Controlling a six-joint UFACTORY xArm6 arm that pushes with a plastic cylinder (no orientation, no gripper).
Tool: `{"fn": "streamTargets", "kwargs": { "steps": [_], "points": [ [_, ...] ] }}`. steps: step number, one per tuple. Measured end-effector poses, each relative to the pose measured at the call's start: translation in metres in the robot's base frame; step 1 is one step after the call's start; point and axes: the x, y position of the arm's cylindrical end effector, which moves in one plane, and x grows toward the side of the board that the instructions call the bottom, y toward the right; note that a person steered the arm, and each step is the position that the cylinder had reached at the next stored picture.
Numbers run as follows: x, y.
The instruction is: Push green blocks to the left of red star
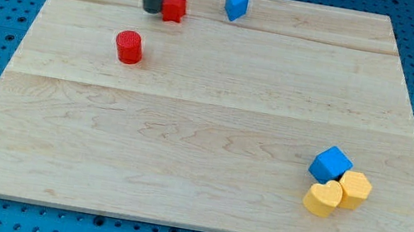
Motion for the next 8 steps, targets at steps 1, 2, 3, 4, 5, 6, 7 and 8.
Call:
{"fn": "streamTargets", "kwargs": {
  "steps": [1, 2, 3, 4, 5, 6, 7, 8],
  "points": [
    [-0.011, 0.031],
    [-0.001, -0.028],
    [-0.001, -0.111],
    [0.0, -0.182],
    [-0.001, -0.2],
    [-0.025, -0.2],
    [-0.054, -0.197],
    [-0.055, -0.184]
  ]
}}
